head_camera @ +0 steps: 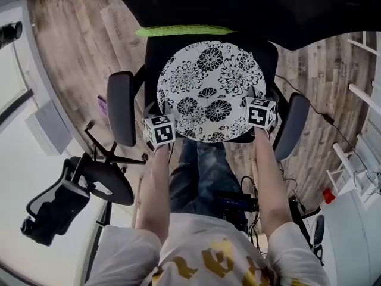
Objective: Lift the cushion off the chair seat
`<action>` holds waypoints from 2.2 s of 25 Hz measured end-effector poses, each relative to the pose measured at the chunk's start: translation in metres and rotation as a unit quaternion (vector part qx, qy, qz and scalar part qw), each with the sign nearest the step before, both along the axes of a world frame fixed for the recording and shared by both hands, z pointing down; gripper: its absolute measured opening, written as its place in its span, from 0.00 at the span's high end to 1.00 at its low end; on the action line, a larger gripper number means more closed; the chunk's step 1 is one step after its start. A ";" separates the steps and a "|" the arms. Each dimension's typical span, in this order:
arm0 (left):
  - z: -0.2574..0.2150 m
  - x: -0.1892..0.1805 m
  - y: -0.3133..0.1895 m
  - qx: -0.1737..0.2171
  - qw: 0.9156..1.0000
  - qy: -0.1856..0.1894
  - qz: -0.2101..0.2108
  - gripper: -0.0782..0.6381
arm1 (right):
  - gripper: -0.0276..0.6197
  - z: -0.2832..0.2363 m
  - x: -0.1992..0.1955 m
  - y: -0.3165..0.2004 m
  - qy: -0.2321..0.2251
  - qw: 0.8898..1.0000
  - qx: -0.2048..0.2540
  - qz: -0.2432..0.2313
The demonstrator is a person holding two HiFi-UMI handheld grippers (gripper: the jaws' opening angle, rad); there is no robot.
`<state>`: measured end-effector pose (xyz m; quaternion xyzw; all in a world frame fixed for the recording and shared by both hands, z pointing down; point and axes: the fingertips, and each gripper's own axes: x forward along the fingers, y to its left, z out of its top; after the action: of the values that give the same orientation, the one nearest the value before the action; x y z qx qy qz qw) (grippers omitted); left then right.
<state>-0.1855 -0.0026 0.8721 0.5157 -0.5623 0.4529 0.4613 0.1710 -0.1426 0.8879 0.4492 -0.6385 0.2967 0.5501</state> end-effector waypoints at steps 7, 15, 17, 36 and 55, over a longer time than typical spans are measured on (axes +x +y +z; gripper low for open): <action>0.010 0.008 -0.002 -0.014 1.000 0.021 -0.013 0.85 | 0.87 -0.001 -0.022 0.005 0.005 0.996 -0.004 -0.088; -0.001 0.010 -0.004 -0.015 0.999 0.036 -0.012 0.86 | 0.89 -0.016 -0.026 0.007 -0.011 0.994 -0.003 -0.112; -0.004 0.013 -0.002 -0.016 0.999 0.042 -0.025 0.86 | 0.89 -0.023 -0.029 0.006 -0.009 0.993 -0.001 -0.120; -0.084 0.022 -0.019 0.023 0.998 0.055 0.001 0.86 | 0.89 -0.112 -0.034 0.023 -0.062 0.997 0.013 -0.050; -0.162 0.020 -0.042 0.086 0.992 0.059 0.064 0.86 | 0.89 -0.186 -0.038 0.037 -0.073 0.995 0.048 -0.041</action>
<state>-0.1655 -0.0447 0.7096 0.6142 -0.5369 0.3998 0.4179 0.1326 -0.1060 0.7018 0.4251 -0.7085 0.2754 0.4914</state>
